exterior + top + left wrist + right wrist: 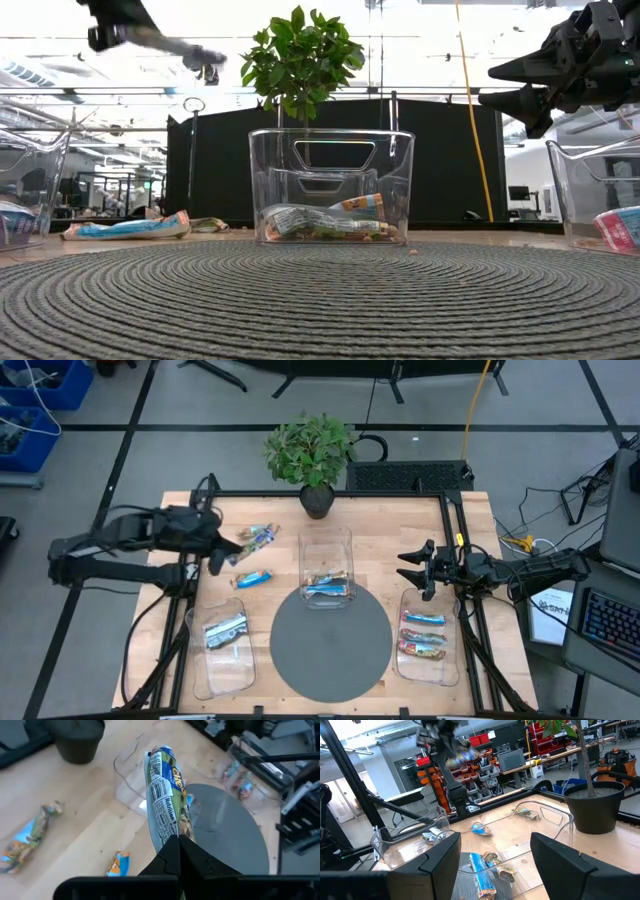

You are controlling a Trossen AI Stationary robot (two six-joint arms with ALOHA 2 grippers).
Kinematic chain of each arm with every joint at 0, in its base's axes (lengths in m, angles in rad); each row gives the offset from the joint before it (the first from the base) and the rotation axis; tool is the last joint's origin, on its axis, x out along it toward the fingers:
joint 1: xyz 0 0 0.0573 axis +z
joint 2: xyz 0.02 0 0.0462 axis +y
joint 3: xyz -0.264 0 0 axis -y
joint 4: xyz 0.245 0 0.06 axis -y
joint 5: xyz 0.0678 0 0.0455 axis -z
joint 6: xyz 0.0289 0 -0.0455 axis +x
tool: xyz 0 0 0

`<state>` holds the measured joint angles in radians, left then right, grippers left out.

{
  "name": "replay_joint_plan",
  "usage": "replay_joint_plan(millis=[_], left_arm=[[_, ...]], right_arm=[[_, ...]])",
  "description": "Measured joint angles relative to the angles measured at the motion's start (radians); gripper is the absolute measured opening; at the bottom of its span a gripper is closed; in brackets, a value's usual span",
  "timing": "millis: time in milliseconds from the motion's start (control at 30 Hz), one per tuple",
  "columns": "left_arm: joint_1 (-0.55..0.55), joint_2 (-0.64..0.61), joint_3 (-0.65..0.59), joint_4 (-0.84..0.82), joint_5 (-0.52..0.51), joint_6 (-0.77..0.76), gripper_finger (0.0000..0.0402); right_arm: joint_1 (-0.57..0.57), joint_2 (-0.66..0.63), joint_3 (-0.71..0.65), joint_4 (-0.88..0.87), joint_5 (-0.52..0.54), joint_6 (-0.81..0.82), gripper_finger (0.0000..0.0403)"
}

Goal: Pick and place Granola Bars by type
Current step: Put the green granola bar into the left transparent bin

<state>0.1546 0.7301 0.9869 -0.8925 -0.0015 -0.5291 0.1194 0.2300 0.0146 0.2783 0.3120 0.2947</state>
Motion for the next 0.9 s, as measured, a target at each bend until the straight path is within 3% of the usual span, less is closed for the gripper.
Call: replay_joint_plan(millis=[200,400,667,900], left_arm=[[-0.122,0.066,0.246,-0.226,-0.088,-0.006,0.0],[-0.272,0.133,0.368,-0.342,-0.081,-0.081,0.0],[-0.564,0.227,0.339,-0.419,-0.045,-0.22,0.0],[-0.784,0.305,0.233,-0.337,-0.108,-0.334,0.0]], right_arm=[[0.0,0.0,0.0,0.0,0.0,0.0,0.0233],[0.0,0.0,0.0,0.0,0.0,0.0,0.0233],[0.0,0.0,0.0,0.0,0.0,0.0,0.0233],[0.0,0.0,0.0,0.0,0.0,0.0,0.0233]])
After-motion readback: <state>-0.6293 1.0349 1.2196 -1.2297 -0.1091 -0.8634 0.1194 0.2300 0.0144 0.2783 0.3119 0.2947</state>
